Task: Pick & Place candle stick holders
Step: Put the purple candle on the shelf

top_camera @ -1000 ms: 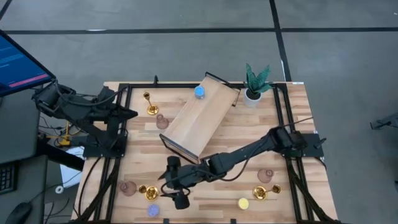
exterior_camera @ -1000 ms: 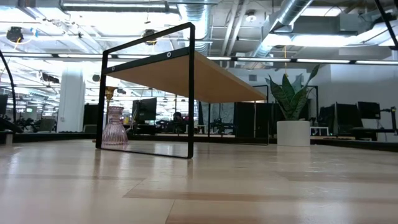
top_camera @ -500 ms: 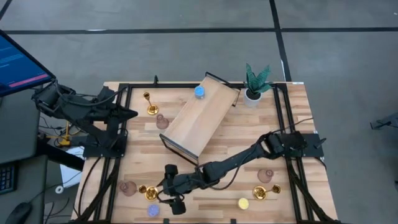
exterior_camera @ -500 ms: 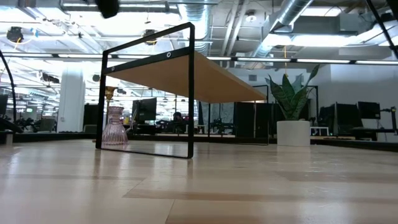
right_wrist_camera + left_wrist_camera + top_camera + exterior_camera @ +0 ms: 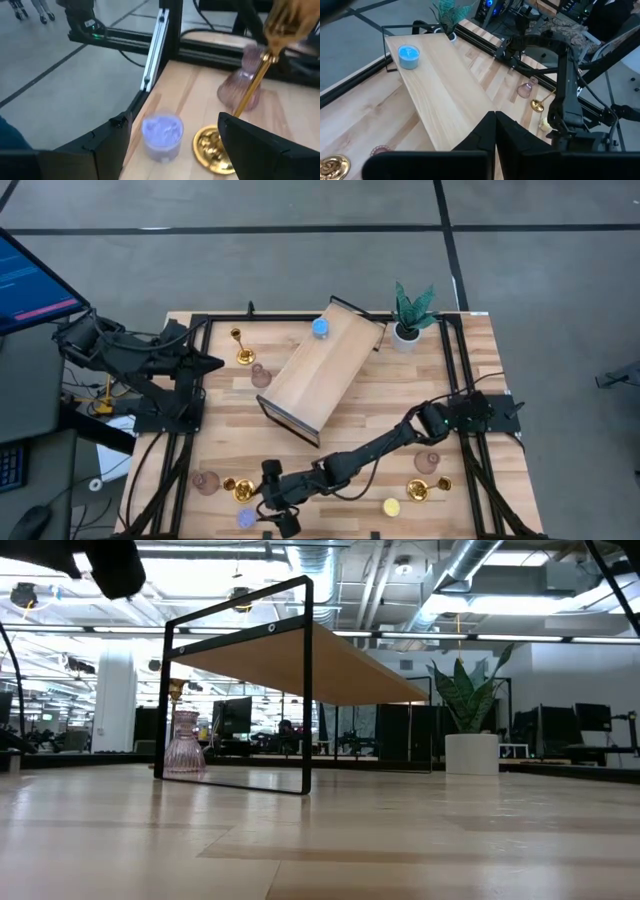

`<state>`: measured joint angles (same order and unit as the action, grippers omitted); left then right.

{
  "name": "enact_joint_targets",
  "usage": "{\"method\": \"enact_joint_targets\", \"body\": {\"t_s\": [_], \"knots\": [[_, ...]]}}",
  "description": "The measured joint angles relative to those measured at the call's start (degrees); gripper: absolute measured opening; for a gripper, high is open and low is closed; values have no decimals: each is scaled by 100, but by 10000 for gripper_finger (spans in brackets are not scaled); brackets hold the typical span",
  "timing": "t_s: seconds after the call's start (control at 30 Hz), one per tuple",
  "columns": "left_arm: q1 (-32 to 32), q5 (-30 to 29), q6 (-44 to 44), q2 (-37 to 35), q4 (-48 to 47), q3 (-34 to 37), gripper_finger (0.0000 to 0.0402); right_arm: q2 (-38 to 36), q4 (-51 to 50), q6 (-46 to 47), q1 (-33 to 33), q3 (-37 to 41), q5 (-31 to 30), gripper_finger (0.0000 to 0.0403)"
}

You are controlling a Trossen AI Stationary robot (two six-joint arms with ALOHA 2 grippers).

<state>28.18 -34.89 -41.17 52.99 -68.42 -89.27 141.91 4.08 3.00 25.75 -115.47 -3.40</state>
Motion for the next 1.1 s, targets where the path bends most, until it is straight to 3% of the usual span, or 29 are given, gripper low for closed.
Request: {"method": "enact_joint_targets", "body": {"t_s": [0.17,0.3,0.43,0.53,0.8,1.1], "knots": [[0,3,-23,0,131,4,11,-9,-137,169,-44,-1,79,286],[-2,120,198,7,1044,-37,9,-340,-366,53,-9,8,56,286],[52,1340,782,168,2380,-149,4,-1430,-1421,-378,70,8,-302,286],[366,1900,671,411,2483,-151,4,-2287,-2412,-406,81,-42,-568,286],[1622,1968,-757,1529,1417,-129,3,-4069,-4749,-51,261,-17,-1530,286],[3644,890,-3476,2537,1319,-142,2,-5343,-5877,674,1048,-7,-3093,286]]}}
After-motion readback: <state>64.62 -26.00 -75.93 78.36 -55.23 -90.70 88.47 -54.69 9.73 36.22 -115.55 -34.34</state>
